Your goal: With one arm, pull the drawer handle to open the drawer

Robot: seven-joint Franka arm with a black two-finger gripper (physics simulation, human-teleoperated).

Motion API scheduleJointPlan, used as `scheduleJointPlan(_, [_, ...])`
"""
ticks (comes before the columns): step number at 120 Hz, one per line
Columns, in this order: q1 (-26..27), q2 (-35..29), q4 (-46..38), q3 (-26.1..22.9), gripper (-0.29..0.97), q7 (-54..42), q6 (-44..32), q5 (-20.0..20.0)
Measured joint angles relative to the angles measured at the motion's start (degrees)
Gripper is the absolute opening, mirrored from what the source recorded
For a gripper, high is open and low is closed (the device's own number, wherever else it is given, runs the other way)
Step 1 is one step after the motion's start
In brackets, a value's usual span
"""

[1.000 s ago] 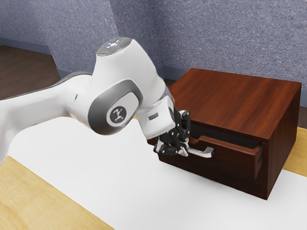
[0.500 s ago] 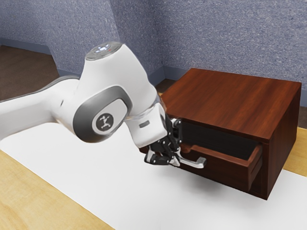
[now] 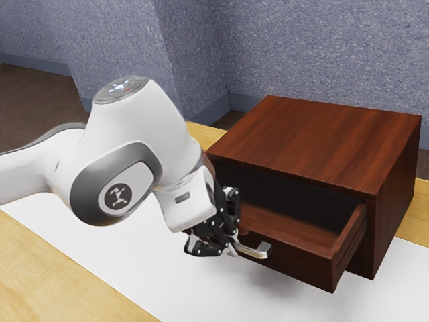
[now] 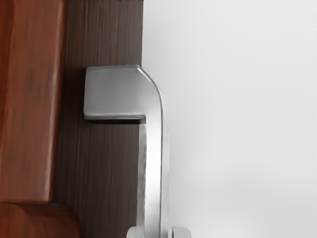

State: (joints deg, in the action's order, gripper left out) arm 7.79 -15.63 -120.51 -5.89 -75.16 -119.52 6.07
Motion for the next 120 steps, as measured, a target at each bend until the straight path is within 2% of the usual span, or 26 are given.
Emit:
scheduleJointPlan(57, [-0.6,-6.2,-5.1,-2.9,0.00,1.6,0.1,1.7])
scheduleJointPlan(65, [-0.6,-6.6,-5.0,-3.5,0.06,1.8,0.3,2.0])
scheduleJointPlan(78, [-0.7,-7.5,-4.5,-4.9,0.29,2.0,0.6,2.3])
scheduleJointPlan(89, [-0.7,-8.6,-3.0,-6.4,0.43,2.2,0.8,2.6])
scheduleJointPlan(103, [-0.7,-9.5,-0.1,-7.2,0.53,2.4,1.7,3.0])
scheduleJointPlan(120, [-0.6,-9.8,4.5,-7.4,0.61,2.6,3.9,3.2])
